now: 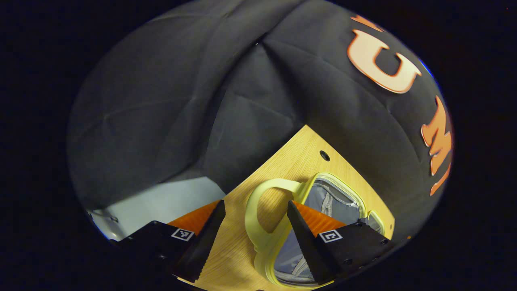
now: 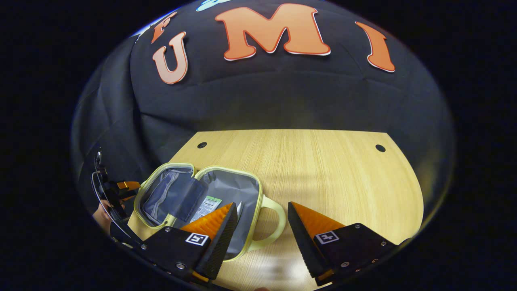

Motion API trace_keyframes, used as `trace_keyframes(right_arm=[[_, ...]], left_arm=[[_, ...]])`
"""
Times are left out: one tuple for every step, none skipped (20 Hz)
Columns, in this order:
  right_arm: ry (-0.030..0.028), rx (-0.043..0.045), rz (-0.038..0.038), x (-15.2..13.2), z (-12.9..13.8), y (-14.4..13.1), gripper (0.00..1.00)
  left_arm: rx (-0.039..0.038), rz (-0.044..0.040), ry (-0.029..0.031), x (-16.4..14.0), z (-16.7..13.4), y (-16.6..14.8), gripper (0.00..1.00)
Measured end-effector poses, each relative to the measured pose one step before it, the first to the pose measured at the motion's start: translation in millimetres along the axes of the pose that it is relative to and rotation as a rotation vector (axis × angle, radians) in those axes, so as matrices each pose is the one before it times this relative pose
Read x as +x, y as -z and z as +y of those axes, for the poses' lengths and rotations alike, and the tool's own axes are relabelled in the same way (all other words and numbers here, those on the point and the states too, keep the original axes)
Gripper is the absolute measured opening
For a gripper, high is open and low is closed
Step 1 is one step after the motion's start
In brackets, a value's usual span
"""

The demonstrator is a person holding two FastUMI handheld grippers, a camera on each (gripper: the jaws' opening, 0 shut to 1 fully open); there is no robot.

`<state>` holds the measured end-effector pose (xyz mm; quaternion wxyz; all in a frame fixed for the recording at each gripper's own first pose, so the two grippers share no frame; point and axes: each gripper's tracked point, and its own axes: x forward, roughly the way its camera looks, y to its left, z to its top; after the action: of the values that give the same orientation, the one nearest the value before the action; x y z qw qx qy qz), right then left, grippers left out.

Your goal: First open the suitcase, pack the skin care products into it, and then close the suitcase.

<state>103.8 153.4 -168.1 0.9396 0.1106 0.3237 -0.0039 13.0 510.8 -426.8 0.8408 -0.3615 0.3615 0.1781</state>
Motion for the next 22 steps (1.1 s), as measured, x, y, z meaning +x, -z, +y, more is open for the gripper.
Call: trace_keyframes(right_arm=[[0.00626,-0.00345,-0.00648,-5.68,-2.92,-0.97,0.81],[0.00367,-0.00212,-0.00857,-5.73,-2.97,-2.49,0.82],[0.00652,-0.00091,-0.0087,-3.75,-2.49,-2.24,0.83],[0.00448,0.00099,-0.0076,-3.08,-3.25,-2.25,0.83],[0.00412,0.00059,-0.00345,-3.92,-1.88,-1.04,0.83],[0.00539,-0.00006,-0.0045,-2.42,-3.43,-1.13,0.83],[0.0006,0.00048,-0.00335,-0.96,-1.1,-1.36,0.83],[0.00564,-0.00061,0.00075,-1.44,-2.34,0.12,0.83],[-0.00169,0.00074,-0.00737,-2.0,-1.32,-2.46,0.84],[0.00137,0.00161,-0.00408,-1.66,-0.56,-1.63,0.84],[-0.00552,0.0023,-0.00613,-0.55,0.84,-1.45,0.84],[-0.00341,0.00227,-0.0041,-0.43,-0.48,-1.93,0.84],[-0.00333,0.00182,-0.00578,-1.89,-1.36,-2.78,0.84],[-0.00735,0.00169,-0.00985,-0.39,1.34,-3.54,0.84],[-0.00028,0.00359,-0.00901,-1.28,-2.19,-3.82,0.84],[-0.00858,0.00563,-0.00891,-0.98,-0.4,-4.2,0.84],[-0.00358,0.00597,-0.00938,-0.77,-1.13,-3.69,0.84],[-0.00619,0.00478,-0.00919,-0.98,-1.12,-4.07,0.84],[-0.00022,0.00379,-0.00659,-1.67,-1.97,-1.65,0.84],[-0.00391,0.00274,-0.00715,-0.83,-1.9,-2.48,0.84],[-0.00273,-0.00057,-0.00569,-1.65,-1.31,-0.87,0.84],[-0.00127,-0.00279,-0.00574,-1.56,-3.43,-2.29,0.84]], left_arm=[[-0.05234,0.03676,0.02503,4.05,0.95,1.84,0.94],[-0.03722,0.02111,0.02121,5.94,2.55,3.7,0.93],[-0.04025,0.01199,0.0292,7.46,-0.9,1.93,0.93],[-0.03735,0.01277,0.02038,3.84,-3.0,-1.67,0.78],[-0.02697,0.02056,0.03001,2.94,-3.49,0.67,0.64],[-0.00698,-0.00158,0.00079,2.09,5.36,-0.74,0.49],[0.01097,0.00692,-0.00317,1.42,3.56,-0.12,0.35],[0.0005,0.01007,0.03662,-3.92,-5.4,0.25,0.18],[0.01497,-0.0005,0.03809,-3.05,-9.51,-0.24,0.18],[0.00653,-0.0319,-0.00288,-12.57,-10.35,9.29,0.17],[0.01078,0.00751,0.04621,-7.04,-12.75,-23.1,0.05],[0.01842,-0.01572,0.01367,-2.63,-8.6,-1.2,0.05],[0.01327,-0.01517,0.02585,-8.34,-11.54,-4.69,0.05],[0.01609,-0.01335,0.02641,-11.75,-15.02,-6.48,0.05],[0.01674,-0.01905,0.02791,-10.05,-16.76,-6.69,0.05],[0.01977,-0.01265,0.02681,-9.57,-16.55,-6.46,0.04],[0.02241,-0.01539,0.02169,-8.11,-16.33,-3.9,0.04],[0.02196,-0.0087,0.02205,-5.46,-19.0,-3.69,0.05],[0.02258,-0.00967,0.01393,-3.4,-17.1,-3.26,0.04],[0.0244,-0.00155,0.01646,-0.91,-16.33,-1.98,0.04],[0.02804,-0.00273,0.01104,-0.68,-16.13,-0.98,0.04],[0.02554,0.00081,0.01586,-2.48,-18.11,-0.71,0.04]])
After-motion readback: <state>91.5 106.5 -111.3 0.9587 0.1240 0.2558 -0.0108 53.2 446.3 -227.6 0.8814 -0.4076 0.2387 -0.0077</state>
